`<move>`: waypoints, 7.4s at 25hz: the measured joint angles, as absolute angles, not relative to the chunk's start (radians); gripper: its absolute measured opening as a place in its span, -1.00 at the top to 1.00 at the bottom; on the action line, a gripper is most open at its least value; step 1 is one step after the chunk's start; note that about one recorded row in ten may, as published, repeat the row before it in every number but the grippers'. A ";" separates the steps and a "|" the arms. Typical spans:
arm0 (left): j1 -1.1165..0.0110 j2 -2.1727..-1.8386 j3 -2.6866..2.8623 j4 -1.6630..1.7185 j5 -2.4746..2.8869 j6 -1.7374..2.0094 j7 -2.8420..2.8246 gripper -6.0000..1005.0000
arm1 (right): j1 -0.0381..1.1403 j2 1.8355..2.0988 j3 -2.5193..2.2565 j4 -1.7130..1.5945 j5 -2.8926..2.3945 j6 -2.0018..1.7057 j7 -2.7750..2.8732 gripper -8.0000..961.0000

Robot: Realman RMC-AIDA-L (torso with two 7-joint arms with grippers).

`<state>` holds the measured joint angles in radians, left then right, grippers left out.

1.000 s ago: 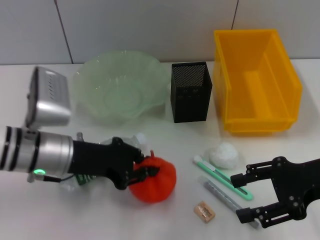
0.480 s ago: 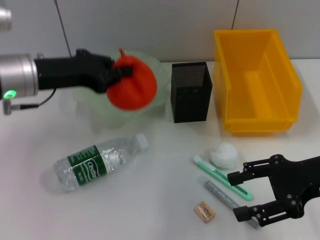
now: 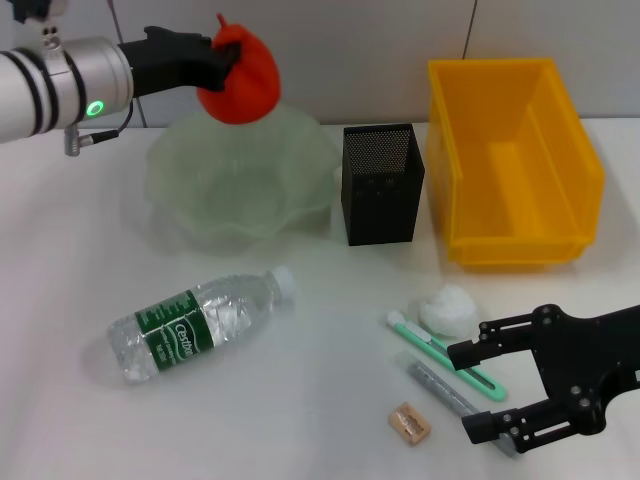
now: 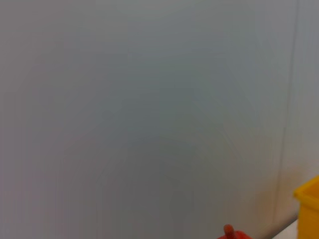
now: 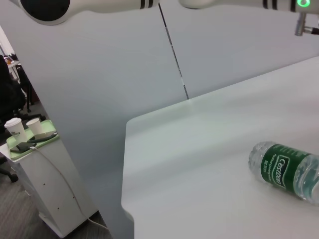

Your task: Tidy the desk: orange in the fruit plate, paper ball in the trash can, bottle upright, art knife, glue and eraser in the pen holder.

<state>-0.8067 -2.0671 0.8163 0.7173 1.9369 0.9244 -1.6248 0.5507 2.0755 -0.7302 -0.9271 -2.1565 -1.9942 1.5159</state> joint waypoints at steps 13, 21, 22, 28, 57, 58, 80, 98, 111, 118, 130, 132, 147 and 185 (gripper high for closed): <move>-0.831 -2.071 0.962 0.656 1.912 0.724 -1.630 0.82 | 0.566 2.075 -0.730 -0.923 -2.156 -1.985 1.511 -0.49; -0.822 -2.069 0.983 0.656 1.904 0.730 -1.634 0.52 | 0.572 2.075 -0.730 -0.922 -2.157 -1.979 1.511 -0.49; -0.818 -2.069 0.983 0.658 1.904 0.732 -1.634 0.48 | 0.572 2.075 -0.730 -0.922 -2.157 -1.978 1.511 -0.49; -0.804 -2.068 0.982 0.667 1.902 0.746 -1.635 0.01 | 0.569 2.075 -0.727 -0.921 -2.157 -1.977 1.511 -0.49; -0.324 -1.985 0.896 0.898 1.722 1.926 -1.462 -0.71 | 0.708 2.067 -0.805 -1.257 -2.354 -1.937 2.018 -0.47; -0.323 -1.985 0.897 0.890 1.730 1.936 -1.450 -0.71 | 0.727 2.067 -0.830 -1.273 -2.397 -1.937 2.056 -0.47; -0.348 -2.020 0.905 0.845 1.821 1.955 -1.376 -0.71 | 0.899 2.081 -1.333 -1.095 -2.736 -1.595 2.517 -0.46; -0.357 -2.029 0.912 0.831 1.821 1.947 -1.376 -0.71 | 0.924 2.086 -1.398 -0.905 -2.702 -1.409 2.528 -0.45; -0.357 -2.029 0.910 0.823 1.821 1.939 -1.376 -0.71 | 0.936 2.088 -1.414 -0.848 -2.677 -1.365 2.526 -0.44; -0.357 -2.027 0.905 0.820 1.821 1.937 -1.376 -0.71 | 0.927 2.086 -1.413 -0.884 -2.677 -1.395 2.526 -0.20; -0.354 -2.026 0.902 0.819 1.821 1.937 -1.376 -0.71 | 0.803 2.082 -1.375 -1.462 -2.780 -1.741 2.603 -0.09; -0.354 -2.026 0.902 0.819 1.821 1.937 -1.376 -0.71 | 0.800 2.082 -1.361 -1.532 -2.841 -1.757 2.610 -0.10; -0.355 -2.030 0.902 0.817 1.821 1.936 -1.376 -0.71 | 0.706 2.085 -1.372 -1.394 -2.913 -1.278 2.576 -0.17; -0.398 -2.011 0.866 0.831 1.821 1.918 -1.427 -0.71 | 0.717 2.079 -1.177 -1.578 -2.605 -1.814 2.469 -0.58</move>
<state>-0.3979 -2.0106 0.8658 0.8309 1.8209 1.9179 -1.4273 0.7168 2.0785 -1.1766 -1.5780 -2.6049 -1.8143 2.4685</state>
